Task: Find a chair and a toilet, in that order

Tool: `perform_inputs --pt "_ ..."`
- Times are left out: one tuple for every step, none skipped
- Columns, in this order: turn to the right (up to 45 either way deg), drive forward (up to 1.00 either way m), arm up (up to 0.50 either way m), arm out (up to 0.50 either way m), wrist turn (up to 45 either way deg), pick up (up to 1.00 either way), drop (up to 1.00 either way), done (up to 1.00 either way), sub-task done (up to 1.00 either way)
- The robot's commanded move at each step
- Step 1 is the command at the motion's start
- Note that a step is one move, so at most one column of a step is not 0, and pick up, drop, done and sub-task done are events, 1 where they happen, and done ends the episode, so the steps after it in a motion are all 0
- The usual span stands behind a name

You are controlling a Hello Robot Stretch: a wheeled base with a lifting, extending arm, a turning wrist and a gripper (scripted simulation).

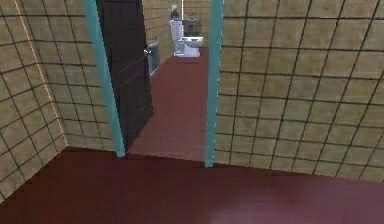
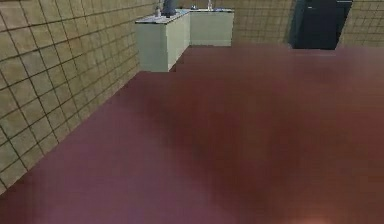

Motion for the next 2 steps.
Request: perform_inputs --pt "-6.0 0.00 0.00 0.00 0.0 0.00 0.00 0.00 0.00" --pt "0.0 1.00 0.00 0.00 0.0 0.00 0.00 0.00 0.00"
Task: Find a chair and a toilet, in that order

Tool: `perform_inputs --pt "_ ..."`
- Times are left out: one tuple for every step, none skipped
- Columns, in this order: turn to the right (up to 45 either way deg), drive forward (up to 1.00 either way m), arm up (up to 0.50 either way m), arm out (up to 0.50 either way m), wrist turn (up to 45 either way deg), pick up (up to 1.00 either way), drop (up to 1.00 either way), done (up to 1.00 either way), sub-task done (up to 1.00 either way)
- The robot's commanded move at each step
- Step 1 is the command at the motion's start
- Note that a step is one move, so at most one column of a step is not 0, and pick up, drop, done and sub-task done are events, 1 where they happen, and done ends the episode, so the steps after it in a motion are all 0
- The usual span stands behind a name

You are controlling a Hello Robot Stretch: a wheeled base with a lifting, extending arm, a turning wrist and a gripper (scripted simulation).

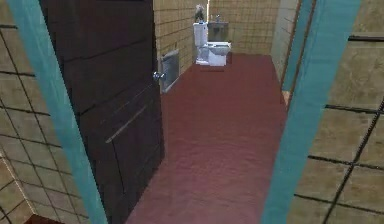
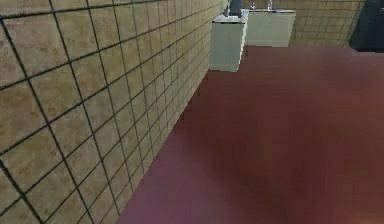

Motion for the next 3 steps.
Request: perform_inputs --pt "-3.0 0.00 0.00 0.00 0.0 0.00 0.00 0.00 0.00" --pt "0.0 1.00 0.00 0.00 0.0 0.00 0.00 0.00 0.00" --pt "45.0 0.00 0.00 0.00 0.0 0.00 0.00 0.00 0.00"
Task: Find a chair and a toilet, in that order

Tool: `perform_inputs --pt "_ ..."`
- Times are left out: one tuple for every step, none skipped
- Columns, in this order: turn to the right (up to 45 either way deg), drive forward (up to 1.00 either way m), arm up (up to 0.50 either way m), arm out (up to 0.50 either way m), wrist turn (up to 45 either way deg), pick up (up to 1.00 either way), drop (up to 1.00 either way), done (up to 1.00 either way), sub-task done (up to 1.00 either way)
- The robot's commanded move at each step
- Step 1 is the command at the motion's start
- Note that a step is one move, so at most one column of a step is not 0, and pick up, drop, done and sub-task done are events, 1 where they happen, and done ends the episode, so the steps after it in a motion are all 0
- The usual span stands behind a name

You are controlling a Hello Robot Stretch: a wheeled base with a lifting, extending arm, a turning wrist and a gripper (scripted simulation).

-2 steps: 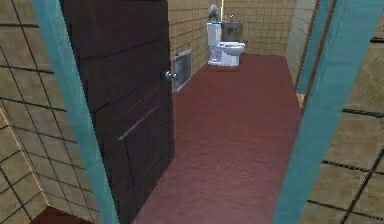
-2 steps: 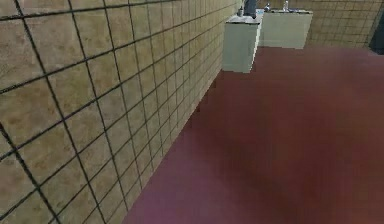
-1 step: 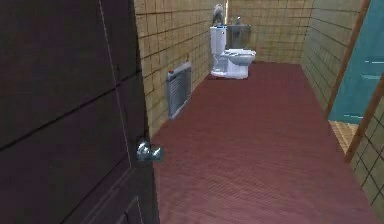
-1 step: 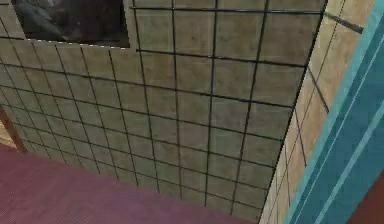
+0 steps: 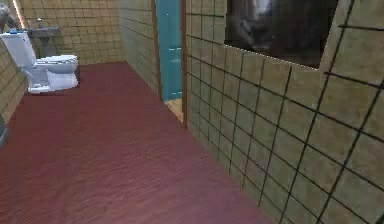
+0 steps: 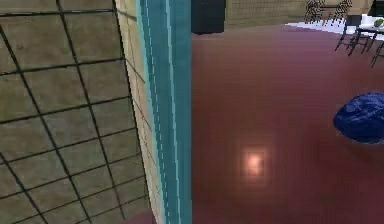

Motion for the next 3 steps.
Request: perform_inputs --pt "45.0 0.00 0.00 0.00 0.0 0.00 0.00 0.00 0.00" --pt "6.0 0.00 0.00 0.00 0.0 0.00 0.00 0.00 0.00" --pt "3.0 0.00 0.00 0.00 0.0 0.00 0.00 0.00 0.00"
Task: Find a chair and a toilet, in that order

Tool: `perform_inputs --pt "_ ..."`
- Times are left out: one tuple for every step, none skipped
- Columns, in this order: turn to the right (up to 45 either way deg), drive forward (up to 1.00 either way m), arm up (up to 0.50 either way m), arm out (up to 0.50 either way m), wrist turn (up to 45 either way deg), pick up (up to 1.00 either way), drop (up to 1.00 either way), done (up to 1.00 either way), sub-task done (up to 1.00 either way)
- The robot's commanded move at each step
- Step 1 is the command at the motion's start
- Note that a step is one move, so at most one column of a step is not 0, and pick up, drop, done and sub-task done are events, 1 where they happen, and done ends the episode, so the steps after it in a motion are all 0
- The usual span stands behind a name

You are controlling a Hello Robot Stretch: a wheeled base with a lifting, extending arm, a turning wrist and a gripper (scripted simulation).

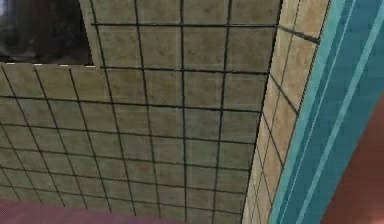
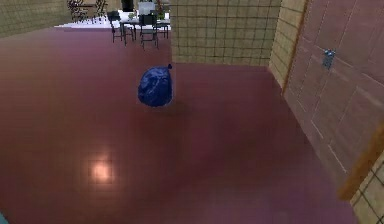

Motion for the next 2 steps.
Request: perform_inputs --pt "0.0 0.25 0.00 0.00 0.0 0.00 0.00 0.00 0.00" --pt "-45.0 0.00 0.00 0.00 0.0 0.00 0.00 0.00 0.00"
